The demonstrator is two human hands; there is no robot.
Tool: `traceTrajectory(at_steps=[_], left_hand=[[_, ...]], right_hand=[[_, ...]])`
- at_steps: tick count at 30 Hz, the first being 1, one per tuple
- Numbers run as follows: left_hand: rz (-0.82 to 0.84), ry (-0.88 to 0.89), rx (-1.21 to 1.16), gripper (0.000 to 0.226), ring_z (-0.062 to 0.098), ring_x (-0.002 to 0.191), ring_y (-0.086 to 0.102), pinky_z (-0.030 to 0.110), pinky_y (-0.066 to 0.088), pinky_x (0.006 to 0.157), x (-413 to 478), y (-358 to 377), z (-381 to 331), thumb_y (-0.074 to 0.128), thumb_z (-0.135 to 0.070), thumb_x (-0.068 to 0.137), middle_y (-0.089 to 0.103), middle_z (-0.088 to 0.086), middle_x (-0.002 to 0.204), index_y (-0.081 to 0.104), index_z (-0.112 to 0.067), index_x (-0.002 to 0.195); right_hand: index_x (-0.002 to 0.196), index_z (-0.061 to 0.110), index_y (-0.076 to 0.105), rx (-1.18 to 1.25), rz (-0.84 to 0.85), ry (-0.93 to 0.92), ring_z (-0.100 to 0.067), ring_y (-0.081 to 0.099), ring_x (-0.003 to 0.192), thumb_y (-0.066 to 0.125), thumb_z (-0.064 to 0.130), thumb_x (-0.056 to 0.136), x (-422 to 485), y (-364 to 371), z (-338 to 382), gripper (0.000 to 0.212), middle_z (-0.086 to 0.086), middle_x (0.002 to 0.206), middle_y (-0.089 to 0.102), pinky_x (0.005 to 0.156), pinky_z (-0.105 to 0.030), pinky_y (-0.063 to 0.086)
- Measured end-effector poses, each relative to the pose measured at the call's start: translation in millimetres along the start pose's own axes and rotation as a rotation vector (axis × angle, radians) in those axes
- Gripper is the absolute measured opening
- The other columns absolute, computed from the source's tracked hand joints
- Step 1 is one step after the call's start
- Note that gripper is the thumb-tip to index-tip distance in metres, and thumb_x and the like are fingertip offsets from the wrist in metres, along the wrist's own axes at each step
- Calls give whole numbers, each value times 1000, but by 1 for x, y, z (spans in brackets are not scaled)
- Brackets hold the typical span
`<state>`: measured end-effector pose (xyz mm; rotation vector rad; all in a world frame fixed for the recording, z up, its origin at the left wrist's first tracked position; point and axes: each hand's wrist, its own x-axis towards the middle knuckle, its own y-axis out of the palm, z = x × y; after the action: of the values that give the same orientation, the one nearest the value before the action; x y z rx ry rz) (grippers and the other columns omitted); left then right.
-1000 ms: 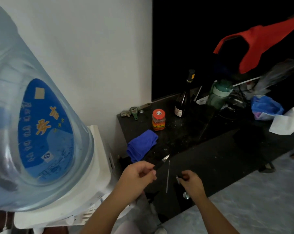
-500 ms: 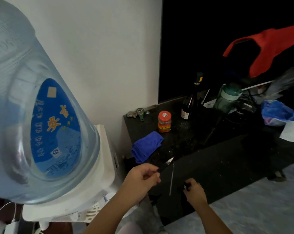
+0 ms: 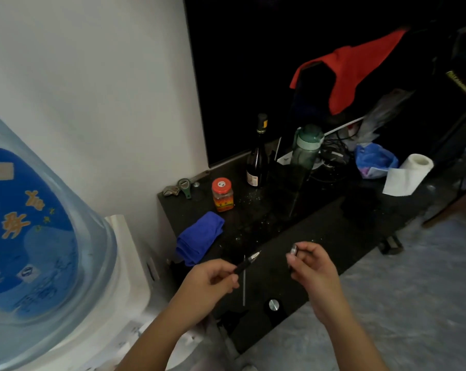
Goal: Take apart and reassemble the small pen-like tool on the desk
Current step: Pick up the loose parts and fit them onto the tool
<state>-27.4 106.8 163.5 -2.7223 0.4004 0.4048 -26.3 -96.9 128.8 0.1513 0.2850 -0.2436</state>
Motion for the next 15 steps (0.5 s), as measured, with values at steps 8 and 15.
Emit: traceTrajectory(at_steps=[8, 15], left_hand=[[-5, 79, 36, 27, -8, 69, 61, 15, 46, 65, -1, 1, -7, 64, -15, 81, 68, -26, 69, 64, -40, 72], [-59, 82, 35, 27, -8, 68, 60, 17, 46, 67, -5, -4, -5, 66, -15, 79, 66, -13, 73, 63, -41, 73]], right_hand=[[88, 12, 59, 155, -13, -104, -9, 63, 63, 61, 2, 77, -19, 17, 29, 16, -5, 74, 64, 55, -21, 53], [97, 2, 55, 157, 11, -124, -7, 66, 62, 61, -1, 77, -18, 32, 36, 21, -8, 76, 66, 55, -18, 56]])
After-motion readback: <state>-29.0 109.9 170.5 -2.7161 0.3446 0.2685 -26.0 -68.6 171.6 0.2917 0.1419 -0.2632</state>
